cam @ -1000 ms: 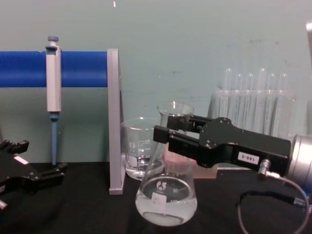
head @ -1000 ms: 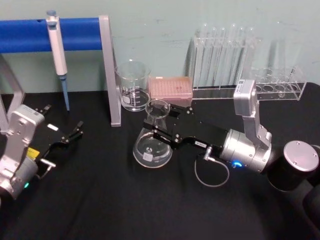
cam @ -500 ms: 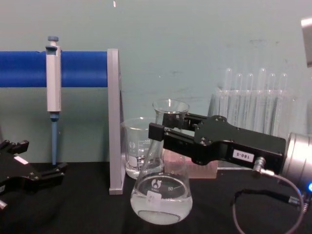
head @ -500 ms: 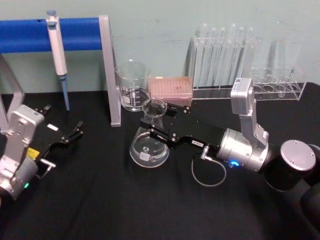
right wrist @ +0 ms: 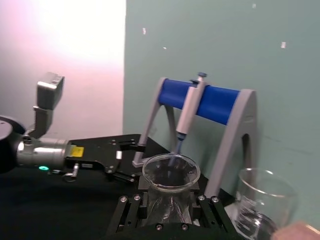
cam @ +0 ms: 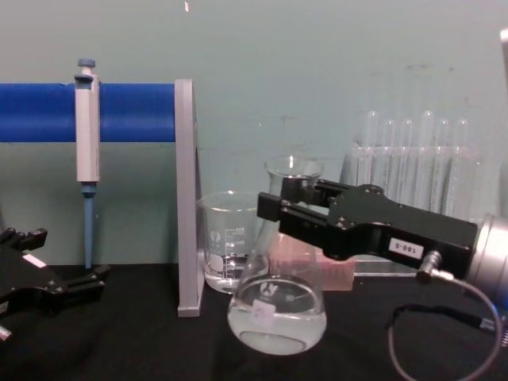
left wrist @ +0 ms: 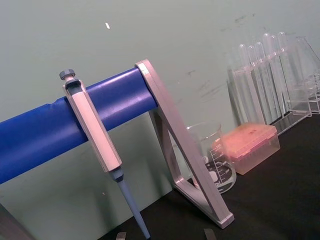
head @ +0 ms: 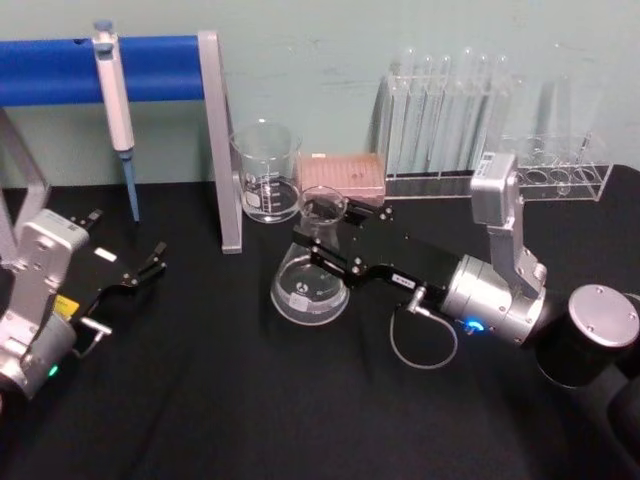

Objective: Grasp the erlenmeyer flask with one hand, shake it three times, then place it back.

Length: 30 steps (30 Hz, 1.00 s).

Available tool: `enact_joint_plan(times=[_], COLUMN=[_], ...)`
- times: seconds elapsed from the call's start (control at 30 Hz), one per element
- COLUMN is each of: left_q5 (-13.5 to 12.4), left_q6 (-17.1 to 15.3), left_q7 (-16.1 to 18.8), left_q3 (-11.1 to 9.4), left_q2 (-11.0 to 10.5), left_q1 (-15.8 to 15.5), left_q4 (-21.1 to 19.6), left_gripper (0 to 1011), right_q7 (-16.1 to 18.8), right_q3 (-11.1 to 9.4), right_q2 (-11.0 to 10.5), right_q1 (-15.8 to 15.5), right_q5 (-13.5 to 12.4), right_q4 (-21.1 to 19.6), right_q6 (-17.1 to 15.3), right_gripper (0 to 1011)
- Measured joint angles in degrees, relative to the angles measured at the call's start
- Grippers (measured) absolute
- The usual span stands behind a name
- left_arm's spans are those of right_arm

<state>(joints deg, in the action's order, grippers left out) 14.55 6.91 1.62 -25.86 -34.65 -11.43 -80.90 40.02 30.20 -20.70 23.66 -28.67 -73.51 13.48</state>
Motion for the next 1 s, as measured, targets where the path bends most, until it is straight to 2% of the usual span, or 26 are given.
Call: enact_joint_plan(times=[0.27, 0.4, 0.6, 1.0], left_q5=[0.0, 0.0, 0.0, 0.0], left_q6=[0.0, 0.0, 0.0, 0.0], left_q7=[0.0, 0.0, 0.0, 0.0], left_q3=[0.0, 0.0, 0.0, 0.0], left_q2=[0.0, 0.0, 0.0, 0.0], left_q1=[0.0, 0.0, 0.0, 0.0], left_q4=[0.0, 0.0, 0.0, 0.0], left_gripper=[1001, 1001, 1001, 1001], right_q7=[-3.1, -5.7, -12.9, -21.8], right_q3=[-1.6, -2.8, -6.4, -12.9], right_q2=[-0.5, -0.7, -1.7, -3.4], right_q1=[-1.6, -2.9, -6.4, -12.6], right_q5=[1.0, 1.9, 4.4, 7.2], right_q4=[-1.7, -3.0, -6.8, -12.5], right_q6=[-0.5, -1.0, -2.6, -4.6], right_gripper=[456, 457, 456, 457])
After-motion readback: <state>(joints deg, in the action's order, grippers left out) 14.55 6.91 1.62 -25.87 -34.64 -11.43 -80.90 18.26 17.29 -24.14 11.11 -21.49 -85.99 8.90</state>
